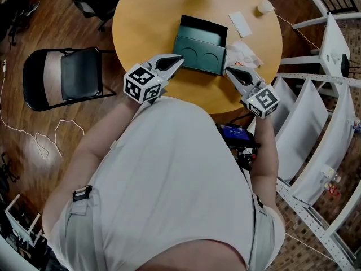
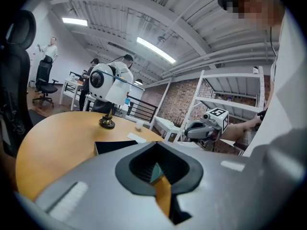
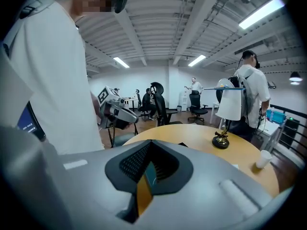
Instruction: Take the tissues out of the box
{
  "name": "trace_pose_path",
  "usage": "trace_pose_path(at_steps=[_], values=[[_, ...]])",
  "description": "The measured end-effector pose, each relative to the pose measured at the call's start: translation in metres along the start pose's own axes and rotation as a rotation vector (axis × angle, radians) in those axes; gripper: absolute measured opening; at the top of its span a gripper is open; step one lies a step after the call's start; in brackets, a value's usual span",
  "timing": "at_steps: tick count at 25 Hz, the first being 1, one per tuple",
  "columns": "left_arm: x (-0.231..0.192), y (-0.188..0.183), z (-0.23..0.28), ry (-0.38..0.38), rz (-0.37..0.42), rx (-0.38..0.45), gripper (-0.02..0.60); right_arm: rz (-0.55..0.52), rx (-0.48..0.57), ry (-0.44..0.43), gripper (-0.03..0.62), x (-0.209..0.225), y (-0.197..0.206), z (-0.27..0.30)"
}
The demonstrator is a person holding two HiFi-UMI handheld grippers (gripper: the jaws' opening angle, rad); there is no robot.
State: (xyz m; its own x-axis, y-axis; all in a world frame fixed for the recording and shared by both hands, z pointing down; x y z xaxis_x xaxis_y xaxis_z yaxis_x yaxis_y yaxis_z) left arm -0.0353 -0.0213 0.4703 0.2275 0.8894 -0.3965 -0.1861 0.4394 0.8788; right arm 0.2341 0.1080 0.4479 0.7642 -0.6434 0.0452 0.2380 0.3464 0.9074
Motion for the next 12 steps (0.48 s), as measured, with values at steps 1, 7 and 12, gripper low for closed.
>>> trace_pose_path(at_steps=[1, 7, 12], values=[[-0.0003, -0.0003, 0.0000, 0.002, 0.001, -0.001, 0.000, 0.002, 0.002, 0.003, 0.000, 0.0002, -0.0003, -0.0001], [0.0006, -0.0005, 0.0003, 0.013, 0.009, -0.008, 0.000, 0.008, 0.011, 0.007, 0.000, -0.0038, -0.0004, -0.0024], [0.0025, -0.0001, 0.0028, 0.030, 0.015, -0.015, 0.000, 0.017, 0.011, 0.025, 0.000, -0.0059, 0.0012, -0.0057]])
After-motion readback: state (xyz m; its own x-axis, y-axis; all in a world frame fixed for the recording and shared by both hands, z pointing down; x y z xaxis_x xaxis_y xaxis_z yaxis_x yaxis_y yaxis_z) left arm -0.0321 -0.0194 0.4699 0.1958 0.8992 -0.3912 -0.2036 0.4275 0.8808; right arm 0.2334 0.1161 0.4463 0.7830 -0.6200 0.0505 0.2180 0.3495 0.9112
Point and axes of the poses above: the fingertips, and each gripper's own axes: z forward along the fingers, x to its right, y out of its underside, the point moved 10 cm from there along -z, backward along the fingers, and after that the axes turned 1 degree about -y, right-handed, at the moved point
